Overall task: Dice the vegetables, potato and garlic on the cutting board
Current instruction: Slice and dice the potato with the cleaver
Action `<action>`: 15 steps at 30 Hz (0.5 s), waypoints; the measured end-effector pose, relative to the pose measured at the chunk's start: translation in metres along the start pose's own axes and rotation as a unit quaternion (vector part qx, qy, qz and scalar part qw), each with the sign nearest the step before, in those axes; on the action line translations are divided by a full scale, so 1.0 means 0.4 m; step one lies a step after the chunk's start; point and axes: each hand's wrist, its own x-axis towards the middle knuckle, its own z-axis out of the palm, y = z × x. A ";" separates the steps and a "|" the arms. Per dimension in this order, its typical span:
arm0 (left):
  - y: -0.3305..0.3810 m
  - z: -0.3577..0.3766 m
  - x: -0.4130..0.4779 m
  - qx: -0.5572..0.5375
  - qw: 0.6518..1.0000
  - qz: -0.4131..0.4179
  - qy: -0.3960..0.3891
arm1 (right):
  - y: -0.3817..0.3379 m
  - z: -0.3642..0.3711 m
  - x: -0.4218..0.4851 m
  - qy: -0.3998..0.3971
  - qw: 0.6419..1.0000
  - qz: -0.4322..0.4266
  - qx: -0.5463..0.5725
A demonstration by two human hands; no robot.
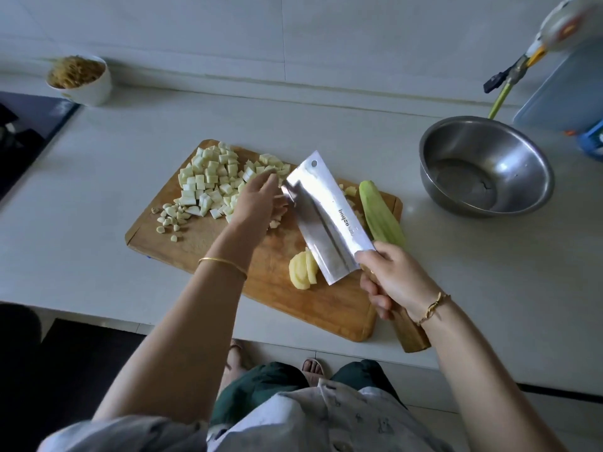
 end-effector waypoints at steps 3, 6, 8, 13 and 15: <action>0.005 -0.001 0.022 0.006 0.999 0.008 0.041 | -0.011 0.006 0.000 -0.016 1.000 -0.005 0.010; 0.010 -0.020 0.038 0.027 0.993 0.037 0.113 | -0.011 0.007 0.001 -0.013 1.000 -0.006 0.001; 0.007 -0.035 0.051 0.134 0.973 0.083 0.167 | -0.007 0.007 0.004 0.004 1.000 -0.006 -0.010; -0.009 -0.061 0.079 0.403 0.871 0.170 0.226 | -0.006 0.011 0.007 0.034 0.999 -0.008 -0.023; -0.008 -0.063 0.082 0.458 0.847 0.171 0.209 | -0.003 0.009 0.006 0.042 0.999 -0.009 -0.023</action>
